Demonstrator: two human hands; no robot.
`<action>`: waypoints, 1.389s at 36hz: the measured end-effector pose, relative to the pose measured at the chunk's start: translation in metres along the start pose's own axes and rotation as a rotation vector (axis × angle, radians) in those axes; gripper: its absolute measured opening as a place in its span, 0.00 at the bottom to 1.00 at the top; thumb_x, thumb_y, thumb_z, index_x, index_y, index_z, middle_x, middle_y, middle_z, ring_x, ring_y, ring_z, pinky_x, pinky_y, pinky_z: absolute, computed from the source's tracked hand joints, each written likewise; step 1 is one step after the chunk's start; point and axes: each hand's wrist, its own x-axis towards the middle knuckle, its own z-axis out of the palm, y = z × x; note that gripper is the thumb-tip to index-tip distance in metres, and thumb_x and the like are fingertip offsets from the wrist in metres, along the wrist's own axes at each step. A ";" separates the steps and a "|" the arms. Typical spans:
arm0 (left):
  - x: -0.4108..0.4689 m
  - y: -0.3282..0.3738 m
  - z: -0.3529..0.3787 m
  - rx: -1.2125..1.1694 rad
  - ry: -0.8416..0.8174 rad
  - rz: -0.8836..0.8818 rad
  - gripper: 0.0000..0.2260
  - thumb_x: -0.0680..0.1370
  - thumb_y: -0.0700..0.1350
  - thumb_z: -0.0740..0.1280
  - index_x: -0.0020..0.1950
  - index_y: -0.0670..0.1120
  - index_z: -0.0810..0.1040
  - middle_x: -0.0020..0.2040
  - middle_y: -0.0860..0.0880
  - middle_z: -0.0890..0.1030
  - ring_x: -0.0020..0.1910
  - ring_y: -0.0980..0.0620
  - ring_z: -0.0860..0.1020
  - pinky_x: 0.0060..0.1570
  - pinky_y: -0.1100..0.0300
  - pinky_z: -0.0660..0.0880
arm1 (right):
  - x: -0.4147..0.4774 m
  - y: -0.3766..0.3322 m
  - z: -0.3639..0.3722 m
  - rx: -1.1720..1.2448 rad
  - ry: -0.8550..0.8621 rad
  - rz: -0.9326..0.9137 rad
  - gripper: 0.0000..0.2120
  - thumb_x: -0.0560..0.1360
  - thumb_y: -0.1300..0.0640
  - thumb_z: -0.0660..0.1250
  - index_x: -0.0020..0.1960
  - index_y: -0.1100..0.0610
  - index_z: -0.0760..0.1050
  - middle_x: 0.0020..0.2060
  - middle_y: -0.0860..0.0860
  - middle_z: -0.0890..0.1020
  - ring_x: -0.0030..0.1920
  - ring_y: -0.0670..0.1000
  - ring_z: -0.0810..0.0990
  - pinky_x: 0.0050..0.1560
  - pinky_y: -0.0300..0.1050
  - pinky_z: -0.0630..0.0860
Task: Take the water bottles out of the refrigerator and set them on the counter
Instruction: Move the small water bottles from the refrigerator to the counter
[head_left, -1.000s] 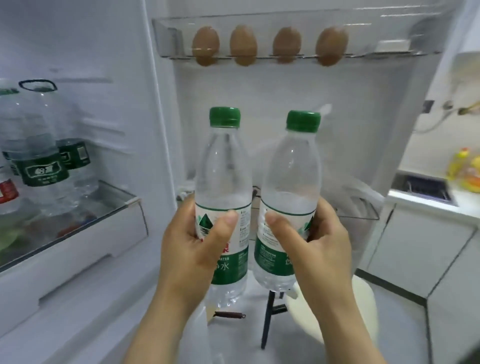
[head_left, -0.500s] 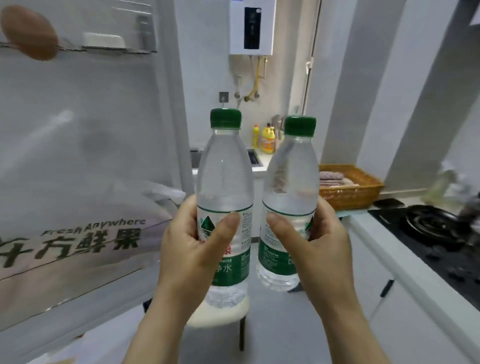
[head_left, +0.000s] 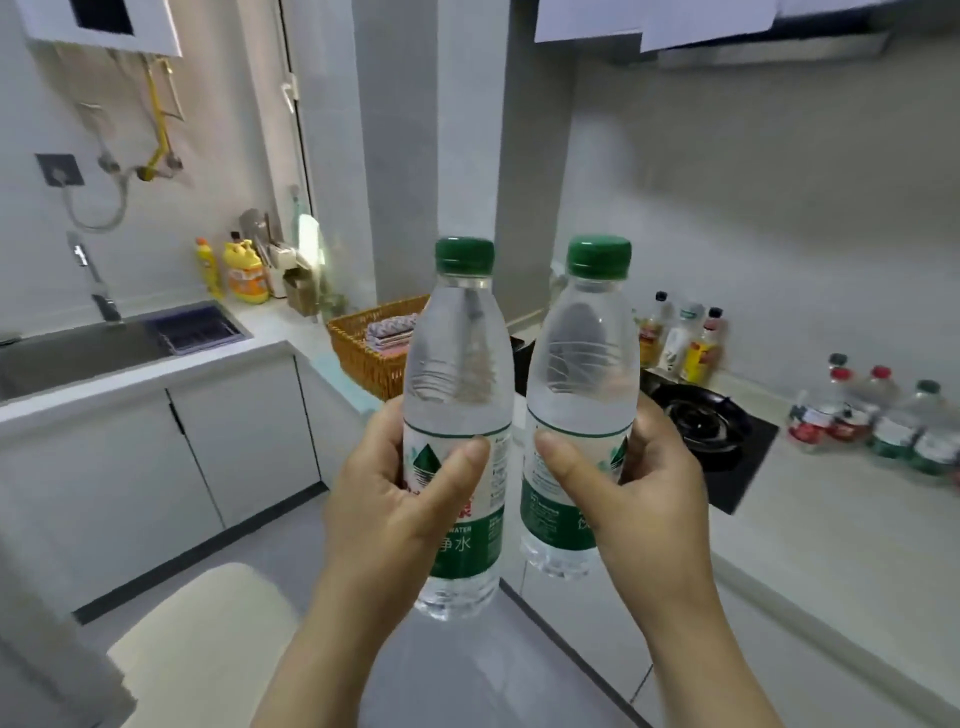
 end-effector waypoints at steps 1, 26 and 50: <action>0.004 -0.003 0.009 -0.016 -0.031 -0.006 0.17 0.63 0.59 0.71 0.52 0.62 0.78 0.49 0.58 0.85 0.49 0.57 0.83 0.41 0.64 0.79 | 0.002 0.001 -0.007 -0.021 0.029 -0.002 0.19 0.69 0.63 0.74 0.58 0.50 0.78 0.48 0.43 0.85 0.48 0.41 0.83 0.41 0.30 0.77; 0.088 -0.038 0.277 -0.108 -0.400 0.053 0.17 0.65 0.50 0.76 0.51 0.55 0.78 0.46 0.57 0.84 0.45 0.59 0.83 0.40 0.67 0.78 | 0.089 0.027 -0.239 -0.236 0.407 -0.022 0.17 0.68 0.63 0.76 0.53 0.50 0.78 0.44 0.41 0.85 0.44 0.39 0.83 0.38 0.28 0.76; 0.209 -0.107 0.463 -0.175 -0.681 0.016 0.17 0.66 0.44 0.77 0.51 0.54 0.77 0.46 0.60 0.84 0.44 0.62 0.82 0.44 0.65 0.79 | 0.199 0.095 -0.362 -0.391 0.813 0.021 0.22 0.66 0.64 0.77 0.54 0.46 0.78 0.45 0.40 0.85 0.45 0.40 0.84 0.41 0.31 0.78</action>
